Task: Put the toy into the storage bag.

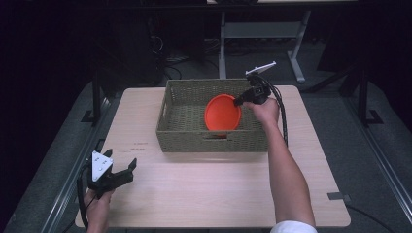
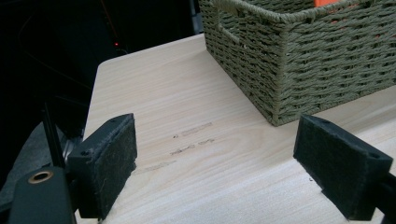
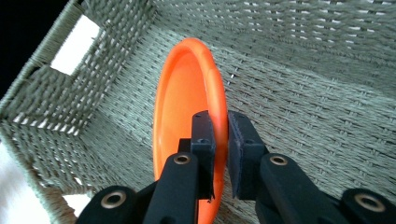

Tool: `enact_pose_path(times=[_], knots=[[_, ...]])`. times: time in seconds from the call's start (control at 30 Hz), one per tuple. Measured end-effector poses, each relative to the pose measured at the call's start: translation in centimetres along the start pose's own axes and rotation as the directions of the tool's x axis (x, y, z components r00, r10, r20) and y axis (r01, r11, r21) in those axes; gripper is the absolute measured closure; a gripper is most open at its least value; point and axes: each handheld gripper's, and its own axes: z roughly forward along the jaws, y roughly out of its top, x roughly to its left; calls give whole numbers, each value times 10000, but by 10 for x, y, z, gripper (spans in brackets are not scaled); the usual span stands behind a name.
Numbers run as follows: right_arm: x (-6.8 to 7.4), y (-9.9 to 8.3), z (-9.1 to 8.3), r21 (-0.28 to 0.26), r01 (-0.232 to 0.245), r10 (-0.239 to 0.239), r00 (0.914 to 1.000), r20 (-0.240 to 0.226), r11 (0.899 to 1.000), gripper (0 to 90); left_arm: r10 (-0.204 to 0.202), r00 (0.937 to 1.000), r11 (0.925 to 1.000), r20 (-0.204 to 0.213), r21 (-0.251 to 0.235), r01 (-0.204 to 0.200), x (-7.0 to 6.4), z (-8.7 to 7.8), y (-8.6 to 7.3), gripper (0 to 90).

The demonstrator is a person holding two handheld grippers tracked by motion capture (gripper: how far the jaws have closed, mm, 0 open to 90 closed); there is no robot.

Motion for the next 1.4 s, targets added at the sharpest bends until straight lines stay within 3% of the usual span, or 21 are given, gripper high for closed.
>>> enact_pose_path(times=[0.3, 0.4, 0.67, 0.73, 0.9, 1.03, 1.4], knots=[[3, 0, 12, 368, 4, -13, 9997, 240, 9993, 807, -40, 10000, 10000, -44, -13, 40, 1, 0, 0, 127], [7, -1, 19, 764, 139, -194, 9973, 706, 9970, 809, -42, 10000, 10000, -65, -15, 42, 1, -1, 0, 127], [4, -1, 18, 802, -80, 36, 9984, 558, 9967, 798, -45, 10000, 10000, -64, -21, 45, 1, 0, 0, 127], [4, -1, 18, 913, -154, 121, 9993, 363, 9957, 730, -59, 10000, 10000, -60, -4, 59, 1, 0, 0, 127], [4, -1, 19, 1213, -141, 88, 9990, 444, 9925, 648, -3, 10000, 10000, -86, -4, 3, 0, -1, 0, 127], [1, -2, 22, 1534, -434, 341, 9975, 626, 9872, 541, -28, 9999, 10000, -100, 19, 28, 1, 0, 0, 127], [-2, -6, 21, 1443, -662, 590, 9968, 536, 9873, 509, 28, 9999, 10000, -141, 11, -28, 0, -1, 1, 127]])
